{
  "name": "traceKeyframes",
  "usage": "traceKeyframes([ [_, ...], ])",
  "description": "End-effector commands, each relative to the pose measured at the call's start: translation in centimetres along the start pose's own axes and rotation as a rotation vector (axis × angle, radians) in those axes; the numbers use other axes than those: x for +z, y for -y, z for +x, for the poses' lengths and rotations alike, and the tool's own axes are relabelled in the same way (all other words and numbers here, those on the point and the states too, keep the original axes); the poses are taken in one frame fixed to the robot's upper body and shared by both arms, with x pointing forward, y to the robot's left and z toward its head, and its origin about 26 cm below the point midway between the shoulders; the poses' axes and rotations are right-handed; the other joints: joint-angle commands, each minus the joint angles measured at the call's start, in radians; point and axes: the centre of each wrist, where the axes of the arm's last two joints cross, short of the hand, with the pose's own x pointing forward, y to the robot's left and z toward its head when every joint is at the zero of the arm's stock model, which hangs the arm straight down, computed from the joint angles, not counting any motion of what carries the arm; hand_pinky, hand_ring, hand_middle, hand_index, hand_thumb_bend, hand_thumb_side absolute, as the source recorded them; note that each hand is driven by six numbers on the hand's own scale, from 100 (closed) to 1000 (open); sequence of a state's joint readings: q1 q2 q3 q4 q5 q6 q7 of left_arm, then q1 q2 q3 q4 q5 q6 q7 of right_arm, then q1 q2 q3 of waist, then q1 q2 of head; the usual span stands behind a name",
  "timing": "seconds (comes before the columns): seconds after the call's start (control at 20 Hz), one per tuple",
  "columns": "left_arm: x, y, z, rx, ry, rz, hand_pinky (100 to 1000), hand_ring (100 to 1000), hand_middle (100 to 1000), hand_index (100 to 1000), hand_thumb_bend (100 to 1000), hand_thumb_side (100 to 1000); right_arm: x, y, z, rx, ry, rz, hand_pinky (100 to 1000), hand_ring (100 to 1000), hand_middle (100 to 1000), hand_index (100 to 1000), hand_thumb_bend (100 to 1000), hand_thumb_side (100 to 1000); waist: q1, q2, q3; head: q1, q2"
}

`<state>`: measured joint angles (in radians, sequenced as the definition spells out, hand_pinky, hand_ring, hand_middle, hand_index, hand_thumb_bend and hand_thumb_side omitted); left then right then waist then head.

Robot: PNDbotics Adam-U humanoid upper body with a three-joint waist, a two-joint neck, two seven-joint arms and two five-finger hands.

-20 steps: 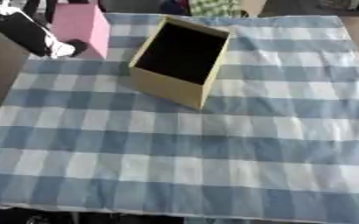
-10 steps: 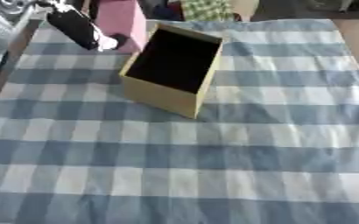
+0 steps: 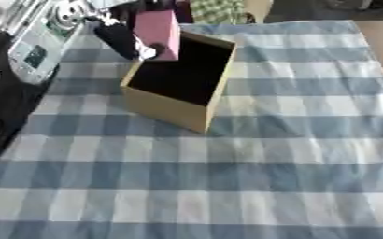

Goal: Pick up objects on the table and place them in the box.

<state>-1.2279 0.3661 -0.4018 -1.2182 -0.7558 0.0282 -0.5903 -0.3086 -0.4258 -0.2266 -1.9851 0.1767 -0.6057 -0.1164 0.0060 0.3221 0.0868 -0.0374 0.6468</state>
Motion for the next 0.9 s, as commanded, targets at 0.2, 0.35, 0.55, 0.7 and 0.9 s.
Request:
traceKeyframes([
  [0.2, -1.0, -0.2, 0.2, -0.019, -0.005, 0.009, 327, 494, 542, 735, 100, 305, -0.9, 0.0, 0.3, -0.018, 0.033, -0.003, 782, 608, 591, 783, 100, 785, 0.003, -0.008, -0.009, 0.014, -0.019],
  [0.35, -1.5, 0.7, -0.1, -0.02, -0.014, -0.015, 330, 496, 544, 736, 100, 304, -1.0, -0.1, 0.3, -0.024, 0.035, -0.005, 782, 607, 591, 783, 100, 784, 0.005, -0.003, -0.011, 0.014, -0.021],
  [0.55, -1.8, 1.4, -0.4, -0.023, -0.024, -0.037, 341, 502, 552, 741, 100, 298, -1.1, -0.1, 0.3, -0.027, 0.034, -0.007, 781, 607, 590, 783, 100, 785, 0.005, 0.003, -0.012, 0.013, -0.02],
  [0.7, -2.0, 2.0, -0.5, -0.027, -0.028, -0.06, 378, 529, 582, 759, 100, 277, -1.0, -0.1, 0.3, -0.028, 0.032, -0.008, 781, 607, 590, 783, 100, 785, 0.005, 0.005, -0.012, 0.013, -0.02],
  [0.9, -2.1, 2.4, -0.5, -0.041, -0.021, -0.092, 487, 621, 689, 794, 100, 254, -1.0, -0.1, 0.3, -0.027, 0.026, -0.01, 781, 606, 590, 783, 100, 784, 0.005, 0.004, -0.011, 0.013, -0.019],
])
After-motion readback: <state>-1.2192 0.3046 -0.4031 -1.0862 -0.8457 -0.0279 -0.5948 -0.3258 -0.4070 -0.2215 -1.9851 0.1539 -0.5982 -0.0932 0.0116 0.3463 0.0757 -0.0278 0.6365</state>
